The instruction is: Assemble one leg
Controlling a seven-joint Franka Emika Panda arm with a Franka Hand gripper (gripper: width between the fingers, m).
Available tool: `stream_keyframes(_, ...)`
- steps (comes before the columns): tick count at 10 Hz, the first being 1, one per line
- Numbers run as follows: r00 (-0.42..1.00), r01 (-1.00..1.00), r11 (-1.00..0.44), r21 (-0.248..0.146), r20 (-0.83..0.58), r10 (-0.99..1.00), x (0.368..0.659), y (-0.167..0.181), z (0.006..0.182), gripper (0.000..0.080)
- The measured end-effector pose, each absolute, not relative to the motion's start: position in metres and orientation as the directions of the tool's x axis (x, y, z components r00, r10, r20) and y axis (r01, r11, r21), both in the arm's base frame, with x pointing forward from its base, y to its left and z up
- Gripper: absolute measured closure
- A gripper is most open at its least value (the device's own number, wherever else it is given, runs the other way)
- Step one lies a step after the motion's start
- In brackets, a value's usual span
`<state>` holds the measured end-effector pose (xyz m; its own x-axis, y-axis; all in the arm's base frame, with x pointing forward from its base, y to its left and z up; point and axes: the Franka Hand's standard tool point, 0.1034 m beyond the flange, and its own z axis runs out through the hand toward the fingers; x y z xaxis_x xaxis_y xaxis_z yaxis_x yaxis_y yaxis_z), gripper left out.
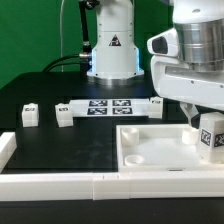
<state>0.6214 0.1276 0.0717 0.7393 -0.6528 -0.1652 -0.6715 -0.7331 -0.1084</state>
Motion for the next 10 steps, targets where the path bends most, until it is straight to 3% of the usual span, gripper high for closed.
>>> stream_keyframes(2,0.887,-0.461,-0.875,-0.151,-0.125,-0.445,0.622,0.130,0.072,0.0151)
stream_keyframes(4,0.984,-0.179,-0.970,-0.166,-0.044,-0.174,0.628,0.128,0.074,0.0150)
stream_keyframes(8,0.961,0.276,-0.952,-0.132,0.017,0.277,0.628,0.119,0.067,0.0150)
stream_keyframes(10,0.949,0.314,-0.940,-0.132,0.022,0.314,0.628,0.119,0.067,0.0150)
